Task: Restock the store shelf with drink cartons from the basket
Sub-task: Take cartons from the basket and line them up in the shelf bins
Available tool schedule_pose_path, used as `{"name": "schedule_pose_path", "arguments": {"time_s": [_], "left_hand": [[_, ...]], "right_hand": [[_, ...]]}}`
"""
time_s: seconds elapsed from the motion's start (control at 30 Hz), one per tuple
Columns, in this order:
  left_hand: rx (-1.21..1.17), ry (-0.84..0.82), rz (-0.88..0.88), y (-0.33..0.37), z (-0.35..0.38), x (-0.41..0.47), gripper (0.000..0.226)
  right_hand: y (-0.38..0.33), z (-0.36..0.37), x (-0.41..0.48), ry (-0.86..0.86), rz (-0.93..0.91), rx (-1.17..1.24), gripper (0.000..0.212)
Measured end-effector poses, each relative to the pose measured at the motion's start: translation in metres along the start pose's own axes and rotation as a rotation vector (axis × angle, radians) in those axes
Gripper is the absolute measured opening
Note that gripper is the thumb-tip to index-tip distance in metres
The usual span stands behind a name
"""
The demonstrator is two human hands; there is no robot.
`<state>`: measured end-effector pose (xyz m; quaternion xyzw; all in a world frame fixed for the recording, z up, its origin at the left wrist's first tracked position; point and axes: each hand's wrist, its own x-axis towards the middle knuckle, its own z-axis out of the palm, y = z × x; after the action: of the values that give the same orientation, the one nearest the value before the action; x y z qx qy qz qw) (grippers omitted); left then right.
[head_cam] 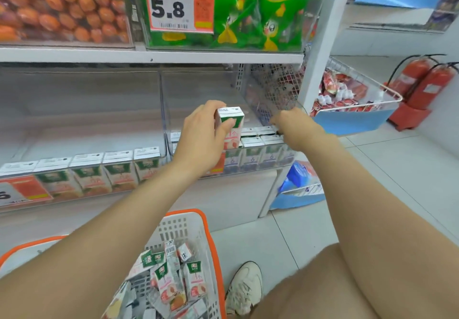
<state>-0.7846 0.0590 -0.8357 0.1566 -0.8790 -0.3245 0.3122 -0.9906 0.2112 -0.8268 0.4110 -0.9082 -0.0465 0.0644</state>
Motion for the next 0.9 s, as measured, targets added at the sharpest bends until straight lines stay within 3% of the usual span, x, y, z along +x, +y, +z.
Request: {"name": "schedule_pose_path", "arguments": {"time_s": [0.13, 0.2, 0.3, 0.37, 0.43, 0.67, 0.9], "left_hand": [[-0.009, -0.142, -0.06, 0.001, -0.006, 0.001, 0.046], [-0.039, -0.156, -0.093, 0.003, -0.011, 0.003, 0.046], [-0.161, -0.098, -0.128, 0.008, -0.028, -0.002, 0.037], [-0.285, -0.056, -0.16, 0.01, -0.045, -0.011, 0.033], [-0.408, -0.052, -0.203, 0.007, -0.068, -0.023, 0.029], [-0.46, -0.177, -0.228, -0.038, -0.156, -0.073, 0.027], [-0.388, -0.15, -0.216, -0.08, -0.239, -0.108, 0.023]], "right_hand": [[-0.02, -0.004, -0.005, -0.091, 0.098, 0.102, 0.029], [-0.042, -0.015, -0.011, 0.03, 0.106, 0.22, 0.031], [-0.085, -0.037, -0.029, 0.34, 0.056, 0.676, 0.037], [-0.112, -0.051, -0.045, 0.365, 0.024, 1.026, 0.034], [-0.131, -0.058, -0.055, 0.304, -0.029, 1.172, 0.03], [-0.204, -0.064, -0.076, 0.046, -0.121, 1.39, 0.02], [-0.305, -0.075, -0.081, -0.005, -0.256, 1.323, 0.019]]}}
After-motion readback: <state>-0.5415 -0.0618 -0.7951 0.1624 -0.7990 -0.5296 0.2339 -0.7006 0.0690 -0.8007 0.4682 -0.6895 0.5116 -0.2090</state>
